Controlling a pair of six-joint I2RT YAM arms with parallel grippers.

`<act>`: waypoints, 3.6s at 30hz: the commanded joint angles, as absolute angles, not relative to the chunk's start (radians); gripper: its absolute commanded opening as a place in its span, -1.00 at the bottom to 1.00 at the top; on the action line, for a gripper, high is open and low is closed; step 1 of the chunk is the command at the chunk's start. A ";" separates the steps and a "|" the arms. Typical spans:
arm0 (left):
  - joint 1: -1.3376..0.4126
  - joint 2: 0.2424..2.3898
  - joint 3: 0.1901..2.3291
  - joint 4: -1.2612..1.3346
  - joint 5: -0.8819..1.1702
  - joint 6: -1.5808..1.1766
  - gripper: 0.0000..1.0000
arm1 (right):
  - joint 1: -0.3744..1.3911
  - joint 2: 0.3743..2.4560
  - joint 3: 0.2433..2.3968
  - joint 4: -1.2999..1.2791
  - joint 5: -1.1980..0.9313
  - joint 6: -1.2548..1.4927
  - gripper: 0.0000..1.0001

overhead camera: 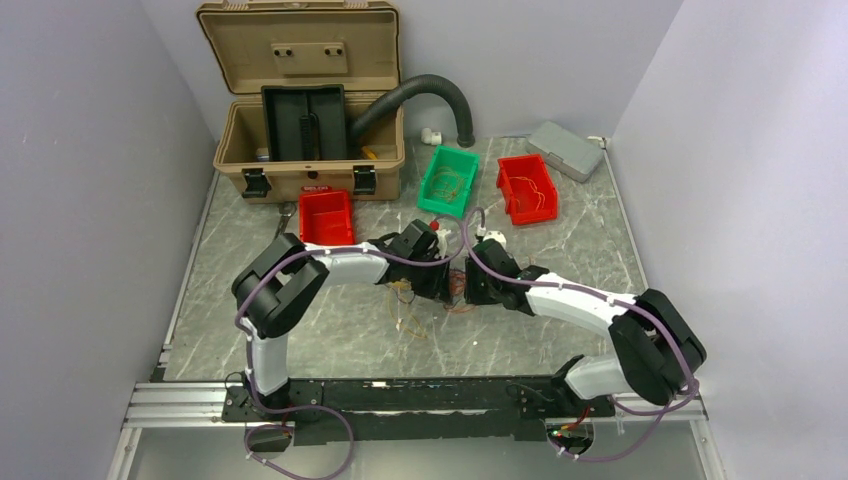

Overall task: Untangle the cables
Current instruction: Untie the cable.

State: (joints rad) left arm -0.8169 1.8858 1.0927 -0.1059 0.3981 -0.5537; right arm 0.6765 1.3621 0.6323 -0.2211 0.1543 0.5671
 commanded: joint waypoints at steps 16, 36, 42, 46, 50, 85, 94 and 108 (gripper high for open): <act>-0.817 1.770 0.998 0.041 0.441 -0.565 -1.00 | 0.669 1.261 0.602 -0.219 0.213 0.614 -0.05; -0.806 1.755 1.005 0.006 0.420 -0.545 -1.00 | 0.670 1.198 0.565 -0.245 0.126 0.613 -0.39; -0.798 1.753 0.998 0.010 0.419 -0.544 -1.00 | 0.669 1.193 0.571 -0.283 0.154 0.618 -1.00; -0.792 1.745 0.992 0.002 0.417 -0.540 -1.00 | 0.668 1.185 0.595 -0.346 0.256 0.636 -1.00; -0.785 1.727 0.976 -0.028 0.406 -0.526 -1.00 | 0.667 1.178 0.640 -0.462 0.451 0.706 -1.00; -0.558 1.356 0.720 -0.222 0.102 -0.543 -1.00 | 0.295 0.774 0.719 -0.880 1.040 1.193 -1.00; -0.558 1.327 0.726 -0.182 0.177 -0.483 -1.00 | 0.292 0.758 0.674 -0.765 0.871 1.036 -1.00; -0.585 1.207 0.759 -0.195 0.206 -0.372 0.20 | 0.294 0.604 0.759 -0.374 0.240 0.478 -1.00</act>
